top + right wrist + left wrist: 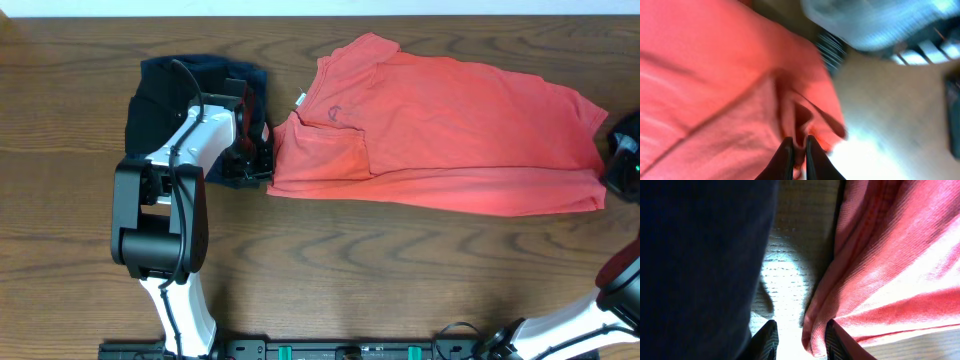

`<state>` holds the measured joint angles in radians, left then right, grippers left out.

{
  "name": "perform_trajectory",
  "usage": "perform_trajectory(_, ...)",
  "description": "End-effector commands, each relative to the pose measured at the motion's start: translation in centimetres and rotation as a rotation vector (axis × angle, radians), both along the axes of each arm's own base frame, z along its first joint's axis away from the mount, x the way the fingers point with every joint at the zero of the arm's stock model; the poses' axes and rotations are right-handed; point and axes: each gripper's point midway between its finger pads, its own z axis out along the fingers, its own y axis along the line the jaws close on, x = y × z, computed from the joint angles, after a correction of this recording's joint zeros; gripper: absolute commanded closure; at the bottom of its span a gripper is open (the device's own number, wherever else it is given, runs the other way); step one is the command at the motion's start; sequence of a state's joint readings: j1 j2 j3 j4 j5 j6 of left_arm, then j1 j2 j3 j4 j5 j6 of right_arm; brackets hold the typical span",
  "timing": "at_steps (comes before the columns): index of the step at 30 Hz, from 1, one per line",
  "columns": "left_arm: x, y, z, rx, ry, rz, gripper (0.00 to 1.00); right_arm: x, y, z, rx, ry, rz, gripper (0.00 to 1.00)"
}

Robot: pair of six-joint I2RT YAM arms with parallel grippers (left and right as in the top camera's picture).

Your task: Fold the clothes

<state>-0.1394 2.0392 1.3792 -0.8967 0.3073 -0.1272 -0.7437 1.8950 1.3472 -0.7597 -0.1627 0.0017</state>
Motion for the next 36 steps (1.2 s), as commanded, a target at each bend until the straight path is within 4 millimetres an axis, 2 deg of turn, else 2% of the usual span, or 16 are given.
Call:
perform_trajectory(1,0.6,0.7,0.5,0.029,-0.025,0.003,0.67,-1.2,-1.2,0.6,-0.021,0.016,-0.013,0.91)
perform_trajectory(7,0.6,0.7,0.5,0.030,-0.025,0.003,0.67,-3.9,-2.3,0.2,-0.038,0.108,-0.081,0.95)
perform_trajectory(9,0.6,0.7,0.5,0.029,-0.024,0.003,0.67,-3.7,-2.2,0.2,-0.018,0.089,-0.090,0.95)
perform_trajectory(11,0.5,0.7,0.5,0.028,-0.022,0.003,0.64,-2.6,-1.3,0.4,0.023,0.027,-0.037,0.85)
perform_trajectory(12,0.3,0.6,0.5,0.018,-0.013,0.004,0.63,-2.2,-1.1,0.5,0.031,0.007,-0.011,0.73)
perform_trajectory(13,0.1,0.3,0.6,0.001,-0.003,0.005,0.61,-1.9,-1.1,0.5,0.025,0.000,-0.001,0.55)
perform_trajectory(14,-0.1,-0.1,0.7,-0.022,0.008,0.006,0.59,-1.7,-1.2,0.6,0.017,-0.008,0.000,0.47)
perform_trajectory(18,-1.5,-2.1,1.4,-0.121,0.069,0.006,0.54,0.2,-0.2,0.4,0.052,-0.102,0.039,0.45)
perform_trajectory(23,-3.1,-3.6,0.9,-0.112,0.104,-0.046,0.46,-0.3,0.8,-1.8,0.047,-0.081,0.048,0.46)
perform_trajectory(26,-3.5,-4.0,0.1,-0.073,0.089,-0.084,0.45,0.0,2.0,-2.3,0.095,-0.120,0.062,0.51)
perform_trajectory(27,-3.5,-3.8,-0.2,-0.045,0.079,-0.095,0.45,0.0,2.2,-2.4,0.103,-0.124,0.064,0.58)
perform_trajectory(28,-3.4,-3.6,-0.4,-0.025,0.072,-0.102,0.46,0.1,2.2,-2.4,0.105,-0.126,0.065,0.69)
perform_trajectory(32,-3.5,-2.0,-1.3,0.084,0.057,-0.123,0.79,1.1,2.6,-1.2,0.140,-0.189,0.081,0.99)
perform_trajectory(34,-3.4,-1.0,-1.6,0.137,0.051,-0.127,0.92,1.6,2.5,0.1,0.151,-0.232,0.087,0.99)
perform_trajectory(36,-3.4,-0.4,-1.7,0.165,0.047,-0.128,0.94,1.5,2.0,1.8,0.140,-0.253,0.078,0.99)
